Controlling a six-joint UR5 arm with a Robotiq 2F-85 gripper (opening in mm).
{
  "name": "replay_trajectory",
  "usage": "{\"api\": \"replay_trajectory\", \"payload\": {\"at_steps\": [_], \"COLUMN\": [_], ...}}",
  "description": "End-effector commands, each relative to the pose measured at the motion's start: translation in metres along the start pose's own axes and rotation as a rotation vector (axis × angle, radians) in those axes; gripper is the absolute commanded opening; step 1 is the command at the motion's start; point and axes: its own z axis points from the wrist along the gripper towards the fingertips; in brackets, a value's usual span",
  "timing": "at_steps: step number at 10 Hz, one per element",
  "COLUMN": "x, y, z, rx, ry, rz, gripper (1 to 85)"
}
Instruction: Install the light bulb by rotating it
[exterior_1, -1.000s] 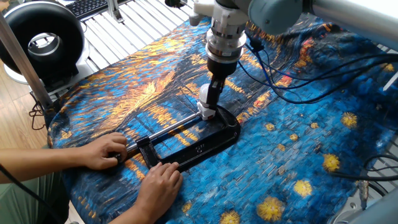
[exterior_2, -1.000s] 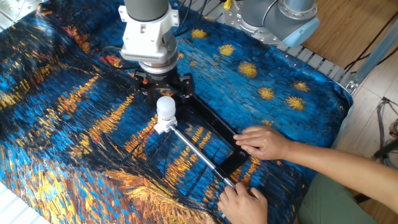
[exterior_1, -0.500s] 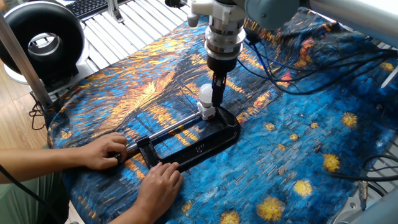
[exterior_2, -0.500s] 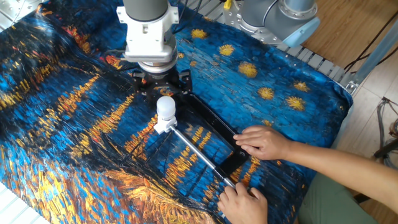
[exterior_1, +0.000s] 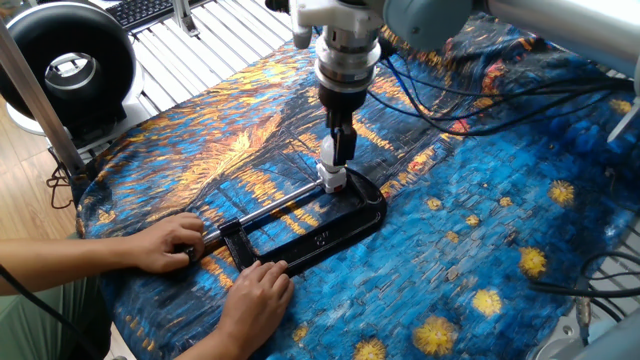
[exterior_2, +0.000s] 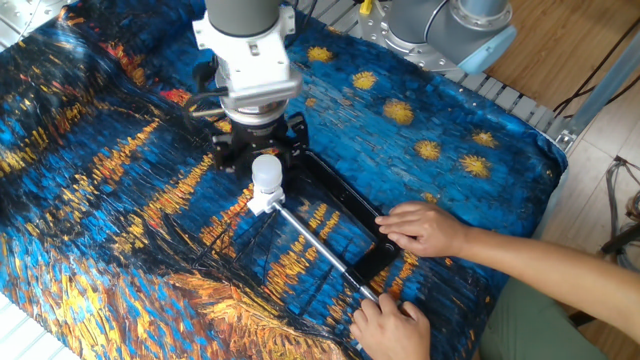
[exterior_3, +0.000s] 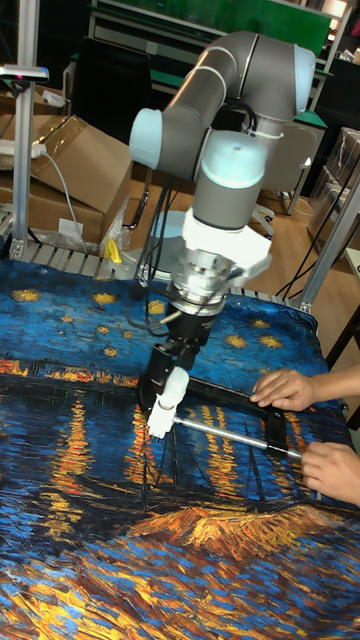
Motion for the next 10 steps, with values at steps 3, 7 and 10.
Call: {"api": "replay_trajectory", "payload": {"at_steps": [3, 7, 10], "x": [-0.006, -0.003, -0.004], "y": [-0.004, 0.000, 0.001], "z": [0.002, 0.012, 0.016], "rx": [0.034, 0.049, 0.058], "ry": [-0.006, -0.017, -0.020], "rz": [-0.197, -0.215, -0.215], "gripper": [78.3, 75.3, 72.3]}}
